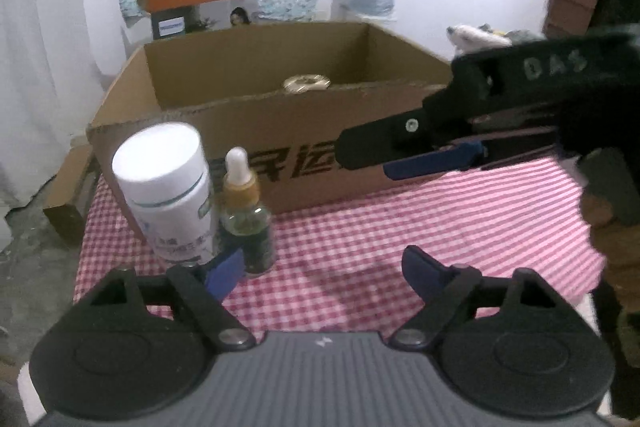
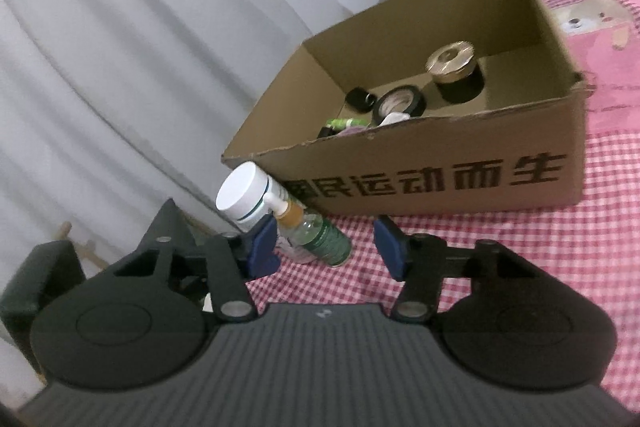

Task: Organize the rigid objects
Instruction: 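Withdraw the right tool from the box toward the green dropper bottle, then close the right tool around the green dropper bottle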

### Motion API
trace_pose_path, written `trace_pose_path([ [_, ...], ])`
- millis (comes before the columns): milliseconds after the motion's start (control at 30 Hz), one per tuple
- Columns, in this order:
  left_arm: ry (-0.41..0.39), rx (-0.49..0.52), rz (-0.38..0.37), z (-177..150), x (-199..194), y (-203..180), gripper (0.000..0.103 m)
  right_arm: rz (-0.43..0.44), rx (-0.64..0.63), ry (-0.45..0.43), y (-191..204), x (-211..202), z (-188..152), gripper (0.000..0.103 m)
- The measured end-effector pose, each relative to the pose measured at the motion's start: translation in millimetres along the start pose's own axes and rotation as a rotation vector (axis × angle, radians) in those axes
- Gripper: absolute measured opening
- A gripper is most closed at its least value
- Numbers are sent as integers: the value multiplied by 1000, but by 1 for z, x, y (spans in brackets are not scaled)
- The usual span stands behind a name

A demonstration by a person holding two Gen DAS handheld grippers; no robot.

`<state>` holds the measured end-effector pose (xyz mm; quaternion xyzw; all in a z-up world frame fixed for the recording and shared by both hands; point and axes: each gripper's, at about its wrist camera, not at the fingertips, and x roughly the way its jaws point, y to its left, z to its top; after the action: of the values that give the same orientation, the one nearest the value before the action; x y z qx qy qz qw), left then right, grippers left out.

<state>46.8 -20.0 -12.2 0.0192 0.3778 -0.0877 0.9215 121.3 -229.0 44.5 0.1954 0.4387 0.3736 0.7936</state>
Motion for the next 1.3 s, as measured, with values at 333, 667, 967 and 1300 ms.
trace_pose_path([
  [333,12,-3,55,-15,33,7,81,-17,-123,113,16,45,4,46],
  [667,-27,-18,5,-17,52,4,81,-36,-118,143,7,54,5,46],
  [967,-28,36,-128,-12,69,-20,80,-107,-76,104,-9,26,7,46],
  [1300,-34,73,-138,-9,74,-29,64,-222,-121,51,-15,9,7,47],
])
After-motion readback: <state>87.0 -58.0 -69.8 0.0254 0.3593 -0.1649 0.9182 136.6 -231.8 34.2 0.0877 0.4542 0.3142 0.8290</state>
